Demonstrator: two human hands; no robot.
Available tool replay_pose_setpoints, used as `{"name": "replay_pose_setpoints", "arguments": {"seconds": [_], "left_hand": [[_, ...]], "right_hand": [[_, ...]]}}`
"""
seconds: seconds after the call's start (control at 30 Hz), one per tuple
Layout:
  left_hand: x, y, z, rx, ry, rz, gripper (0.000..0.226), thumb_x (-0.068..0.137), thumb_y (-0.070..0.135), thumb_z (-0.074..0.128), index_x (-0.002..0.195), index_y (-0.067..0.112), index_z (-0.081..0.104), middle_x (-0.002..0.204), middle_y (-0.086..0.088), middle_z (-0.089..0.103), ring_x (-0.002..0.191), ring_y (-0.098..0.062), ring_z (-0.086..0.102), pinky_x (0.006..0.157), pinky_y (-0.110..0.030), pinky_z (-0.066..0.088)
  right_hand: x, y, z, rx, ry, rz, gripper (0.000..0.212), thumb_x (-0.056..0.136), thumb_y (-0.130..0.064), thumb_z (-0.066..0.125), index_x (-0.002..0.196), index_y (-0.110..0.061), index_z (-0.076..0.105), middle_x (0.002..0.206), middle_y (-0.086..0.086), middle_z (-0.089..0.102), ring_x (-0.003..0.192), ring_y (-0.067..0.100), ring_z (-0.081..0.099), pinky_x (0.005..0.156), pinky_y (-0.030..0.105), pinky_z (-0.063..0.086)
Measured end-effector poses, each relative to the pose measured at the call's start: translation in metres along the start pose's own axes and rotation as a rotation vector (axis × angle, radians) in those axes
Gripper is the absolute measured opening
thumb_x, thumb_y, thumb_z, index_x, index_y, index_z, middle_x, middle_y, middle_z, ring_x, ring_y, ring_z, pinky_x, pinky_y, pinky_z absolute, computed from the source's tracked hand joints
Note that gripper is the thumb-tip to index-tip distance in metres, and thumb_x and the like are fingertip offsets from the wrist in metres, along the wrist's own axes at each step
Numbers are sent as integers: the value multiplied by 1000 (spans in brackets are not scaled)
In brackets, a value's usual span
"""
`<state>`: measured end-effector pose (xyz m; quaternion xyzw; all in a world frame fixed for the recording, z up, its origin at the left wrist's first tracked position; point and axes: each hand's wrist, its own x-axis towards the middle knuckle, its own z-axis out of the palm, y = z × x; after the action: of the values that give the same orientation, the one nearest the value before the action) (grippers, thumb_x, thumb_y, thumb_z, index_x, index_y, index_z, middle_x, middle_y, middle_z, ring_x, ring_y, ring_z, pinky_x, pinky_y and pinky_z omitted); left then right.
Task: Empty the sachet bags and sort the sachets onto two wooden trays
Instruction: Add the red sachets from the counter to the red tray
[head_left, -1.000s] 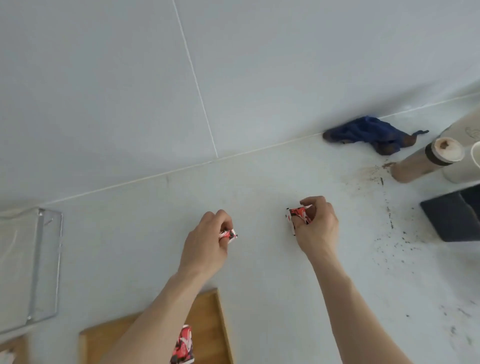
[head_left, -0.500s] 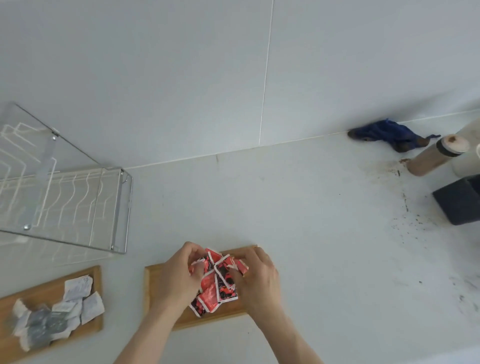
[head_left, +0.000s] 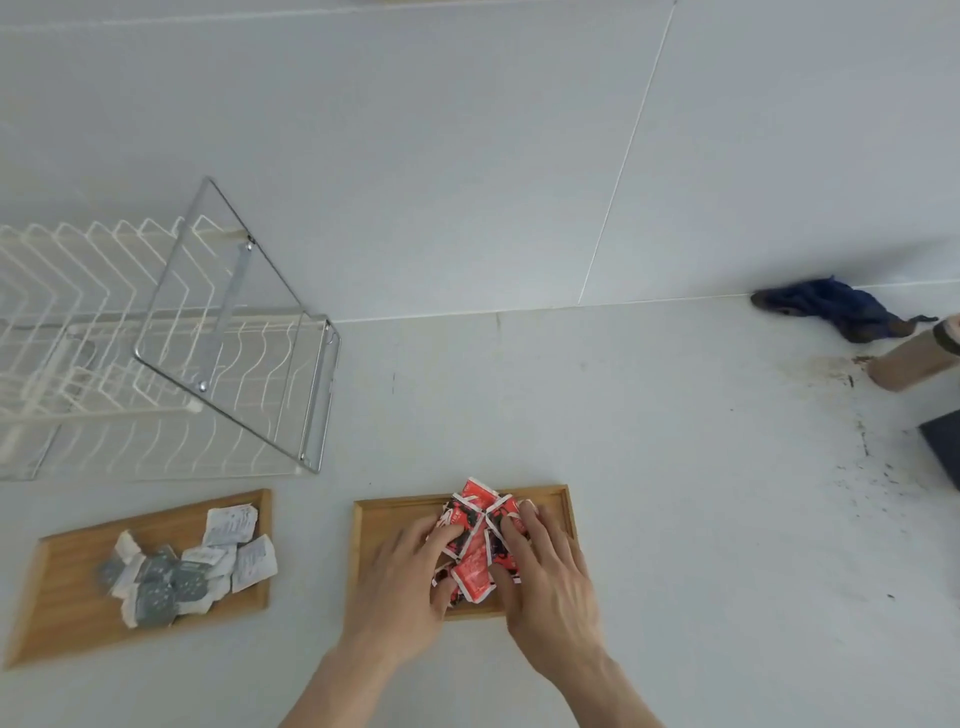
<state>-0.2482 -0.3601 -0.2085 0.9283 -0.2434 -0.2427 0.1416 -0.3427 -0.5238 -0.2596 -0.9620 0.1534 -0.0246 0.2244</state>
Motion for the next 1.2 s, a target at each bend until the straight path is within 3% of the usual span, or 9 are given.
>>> {"name": "replay_pose_setpoints", "arguments": {"seconds": [0.17,0.37,0.5,0.67,0.77,0.9,1.1,1.2], "left_hand": [[-9,-8,-6,-31,66,25,56,97,40,54,147,43,31,157,18,26,144,-11,31,120,-30,26],[-28,-42,-19,-102,134,17,56,96,42,55,148,38,33,152,15,38,141,-9,37,118,-31,29],[-44,-84,-36,-199,196,12,58,95,39,57,149,35,34,153,12,40,140,-11,39,116,-32,34],[-74,-161,-72,-304,290,-1,59,94,40,58,148,32,36,151,10,42,140,-14,40,115,-36,38],[-98,-219,-97,-339,375,-30,56,93,41,60,145,32,40,142,10,51,131,-15,47,108,-33,41],[-131,-300,-125,-352,494,-95,52,93,45,57,143,34,44,145,10,50,135,-15,46,111,-34,39],[-186,-416,-157,-463,660,-293,47,92,34,64,137,25,53,140,6,56,132,-18,49,109,-36,40],[-200,-465,-170,-596,762,-482,45,92,33,65,134,23,55,137,1,58,131,-22,49,109,-42,41]], "right_hand": [[0,-7,-4,-41,15,31,52,95,-49,42,135,-23,62,149,5,56,140,31,50,108,46,49],[-7,-34,-14,-26,76,142,57,95,-53,40,145,-28,53,155,7,49,145,29,43,110,45,47],[-12,-77,-3,-15,79,128,55,93,-47,52,143,-26,54,154,3,50,143,27,43,107,47,47],[-15,-164,25,-14,65,94,49,87,-35,73,133,-22,63,144,10,59,130,36,58,99,49,54],[-14,-231,45,-9,47,50,48,86,-34,74,131,-22,63,140,10,62,123,36,63,92,48,57],[-7,-320,76,59,-7,4,42,88,-36,71,129,-28,65,139,4,62,119,29,66,91,46,58],[11,-446,113,184,-142,11,31,93,-38,66,122,-28,66,115,-6,65,102,21,67,81,35,51],[19,-492,134,221,-199,-3,33,91,-37,66,123,-30,66,114,-6,66,101,18,68,81,32,49]]}}
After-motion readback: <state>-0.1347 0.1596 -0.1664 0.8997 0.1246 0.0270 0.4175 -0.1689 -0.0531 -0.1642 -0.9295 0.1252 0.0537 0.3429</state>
